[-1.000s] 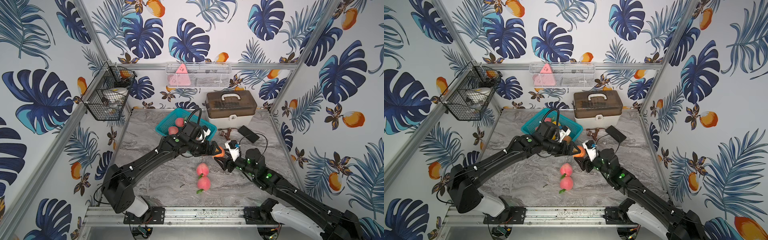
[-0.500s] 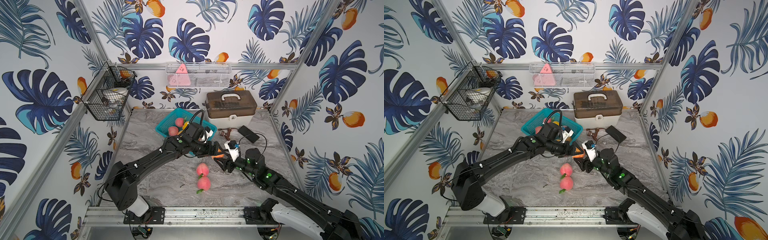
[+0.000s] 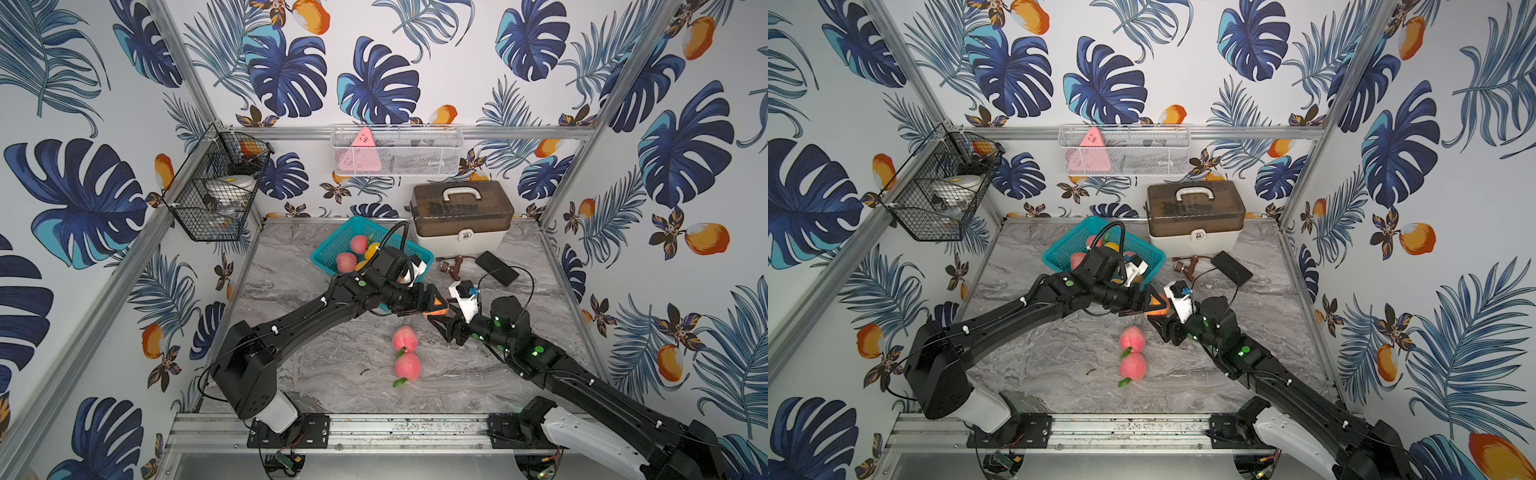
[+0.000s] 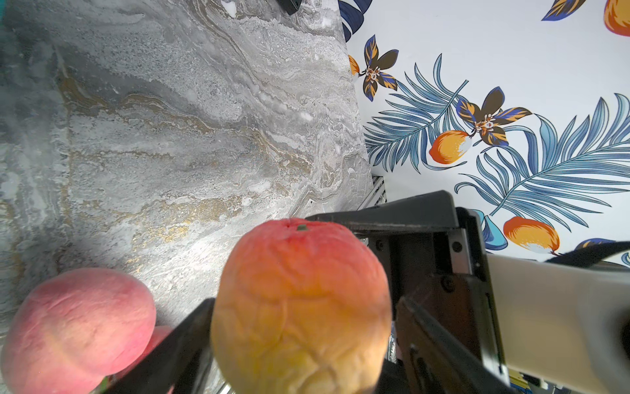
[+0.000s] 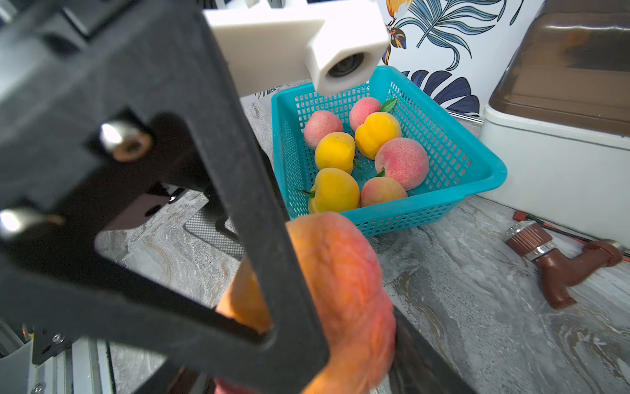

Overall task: Put the peaches into the basket
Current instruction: Place the peach in the basket.

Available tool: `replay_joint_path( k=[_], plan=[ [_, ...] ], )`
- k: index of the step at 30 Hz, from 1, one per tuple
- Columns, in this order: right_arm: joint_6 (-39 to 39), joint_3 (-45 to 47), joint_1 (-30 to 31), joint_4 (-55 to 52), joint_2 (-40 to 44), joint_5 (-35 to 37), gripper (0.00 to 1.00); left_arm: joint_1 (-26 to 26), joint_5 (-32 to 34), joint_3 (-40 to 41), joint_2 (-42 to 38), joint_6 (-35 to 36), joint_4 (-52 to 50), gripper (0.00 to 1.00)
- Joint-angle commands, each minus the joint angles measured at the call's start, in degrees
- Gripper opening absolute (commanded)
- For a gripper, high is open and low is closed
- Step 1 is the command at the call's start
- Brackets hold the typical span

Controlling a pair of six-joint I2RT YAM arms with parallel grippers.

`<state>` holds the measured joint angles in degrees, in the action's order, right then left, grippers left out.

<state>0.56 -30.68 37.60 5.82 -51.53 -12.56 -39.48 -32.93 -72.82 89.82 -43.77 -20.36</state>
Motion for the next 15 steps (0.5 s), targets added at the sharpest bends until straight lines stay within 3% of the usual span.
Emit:
replay_joint_path(
  k=[1,5,11,15],
  plan=[
    [-0.54,-0.57,0.1,0.38,-0.23,-0.71,0.69,-0.15,-1.59,0.17,-0.06,-0.7,2.32,0.8],
    [-0.56,-1.05,0.1,0.1,-0.85,-1.45,0.7,-0.16,-2.16,1.05,-0.26,-1.43,4.02,0.73],
    [-0.43,-1.4,0.1,-0.44,-0.86,-1.6,0.7,-0.18,-1.93,0.6,0.0,-1.17,3.74,0.72],
    [0.21,-1.92,0.07,-1.36,-0.99,-1.16,0.87,-0.05,-1.57,-0.41,0.0,0.38,1.5,0.72]
  ],
)
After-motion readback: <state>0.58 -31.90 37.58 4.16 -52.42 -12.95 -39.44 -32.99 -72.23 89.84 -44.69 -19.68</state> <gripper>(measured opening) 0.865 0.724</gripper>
